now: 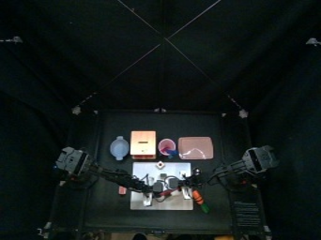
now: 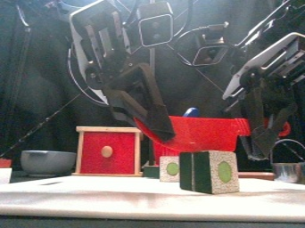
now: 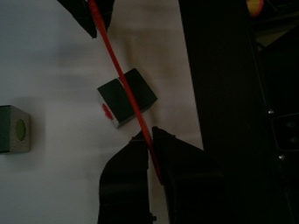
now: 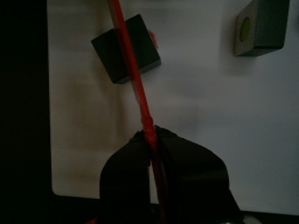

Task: Cut the sushi into 4 pieces with the knife
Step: Cut the sushi into 4 pieces

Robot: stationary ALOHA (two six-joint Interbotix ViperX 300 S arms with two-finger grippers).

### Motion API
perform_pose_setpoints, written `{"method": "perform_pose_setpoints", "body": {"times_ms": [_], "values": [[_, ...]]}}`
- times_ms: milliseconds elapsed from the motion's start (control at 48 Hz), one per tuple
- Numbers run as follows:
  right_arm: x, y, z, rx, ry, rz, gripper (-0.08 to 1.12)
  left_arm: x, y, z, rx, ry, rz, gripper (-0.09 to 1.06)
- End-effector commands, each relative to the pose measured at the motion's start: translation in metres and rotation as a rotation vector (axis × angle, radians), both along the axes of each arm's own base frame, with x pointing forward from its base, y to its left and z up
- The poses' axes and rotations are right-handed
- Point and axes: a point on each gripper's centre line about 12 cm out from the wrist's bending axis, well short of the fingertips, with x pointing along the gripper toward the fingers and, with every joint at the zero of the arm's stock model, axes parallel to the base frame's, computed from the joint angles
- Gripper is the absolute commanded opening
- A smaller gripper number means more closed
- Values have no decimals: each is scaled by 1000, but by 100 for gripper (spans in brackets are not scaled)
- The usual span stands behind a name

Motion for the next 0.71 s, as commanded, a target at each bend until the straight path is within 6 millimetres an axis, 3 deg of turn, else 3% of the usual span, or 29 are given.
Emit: {"method": "perform_pose_setpoints", "body": {"times_ms": [21,167,396,708], "values": [[15,-34,21,-1,-73,-96,13,-1,-24,13,-7,-30,-58,35],[10,-34,11,6,-44,-104,13,-1,-23,10,-3,-27,-59,35],[-6,-29,-23,52,49,-147,13,2,-13,-4,10,-2,-37,35],[-12,-30,-30,67,73,-170,13,4,-3,-9,20,6,-22,35]]}}
